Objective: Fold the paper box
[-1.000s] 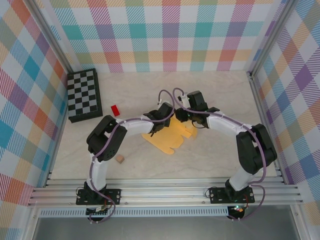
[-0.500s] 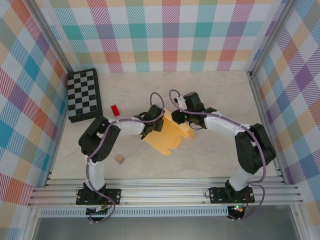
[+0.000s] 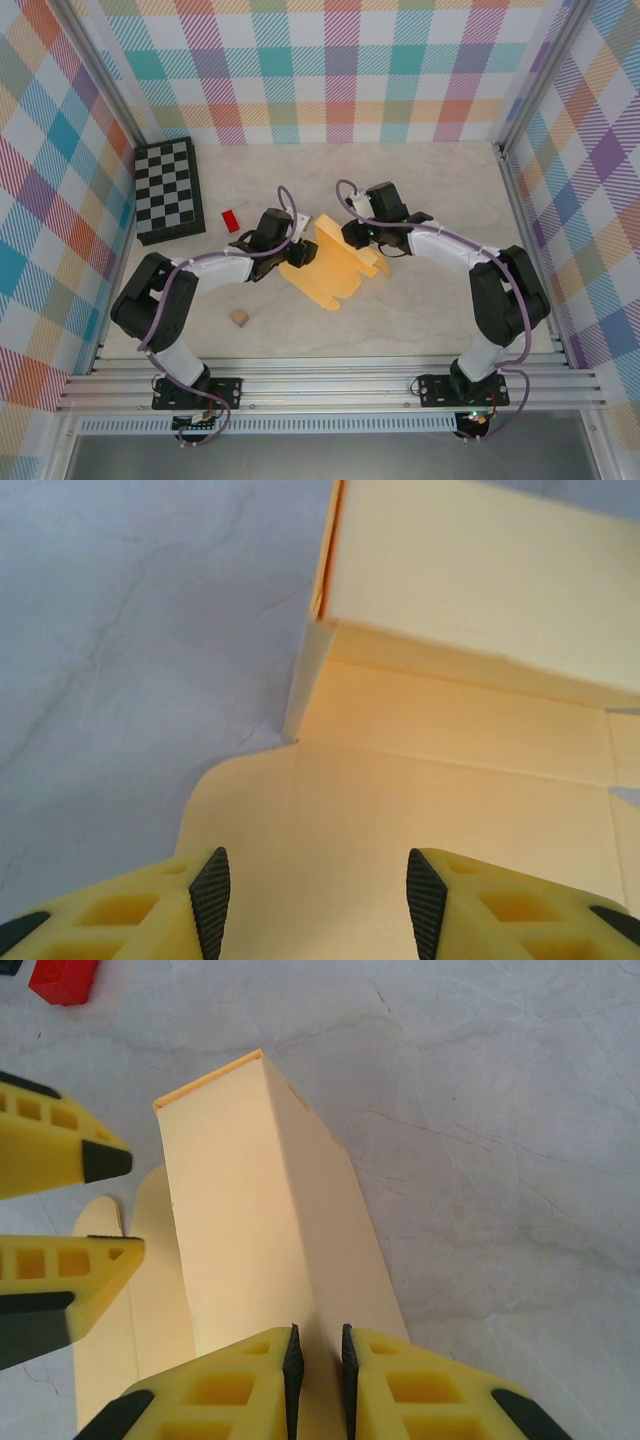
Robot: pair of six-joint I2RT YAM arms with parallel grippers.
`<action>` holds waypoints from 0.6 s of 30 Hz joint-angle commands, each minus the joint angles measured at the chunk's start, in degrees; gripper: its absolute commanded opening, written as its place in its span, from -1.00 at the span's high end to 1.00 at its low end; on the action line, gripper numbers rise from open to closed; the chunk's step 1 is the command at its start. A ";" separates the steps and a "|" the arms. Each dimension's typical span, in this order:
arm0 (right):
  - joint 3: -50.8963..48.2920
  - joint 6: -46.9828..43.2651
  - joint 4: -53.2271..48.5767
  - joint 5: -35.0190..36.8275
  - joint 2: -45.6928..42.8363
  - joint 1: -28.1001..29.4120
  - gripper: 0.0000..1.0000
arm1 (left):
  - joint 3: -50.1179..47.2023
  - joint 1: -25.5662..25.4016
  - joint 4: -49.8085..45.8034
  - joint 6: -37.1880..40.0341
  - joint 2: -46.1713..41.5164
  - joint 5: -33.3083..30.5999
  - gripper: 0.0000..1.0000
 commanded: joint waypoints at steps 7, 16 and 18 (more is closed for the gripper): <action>1.40 -3.24 -8.98 -3.73 3.66 -0.38 0.58 | 8.70 1.98 3.66 7.56 8.34 3.61 0.00; 3.96 -3.18 -10.76 -7.83 4.23 -1.33 0.58 | 13.25 2.00 3.37 7.09 12.69 4.24 0.17; 4.69 -2.01 -10.99 -9.71 4.71 -2.37 0.57 | 12.84 1.50 3.97 6.98 12.74 4.35 0.17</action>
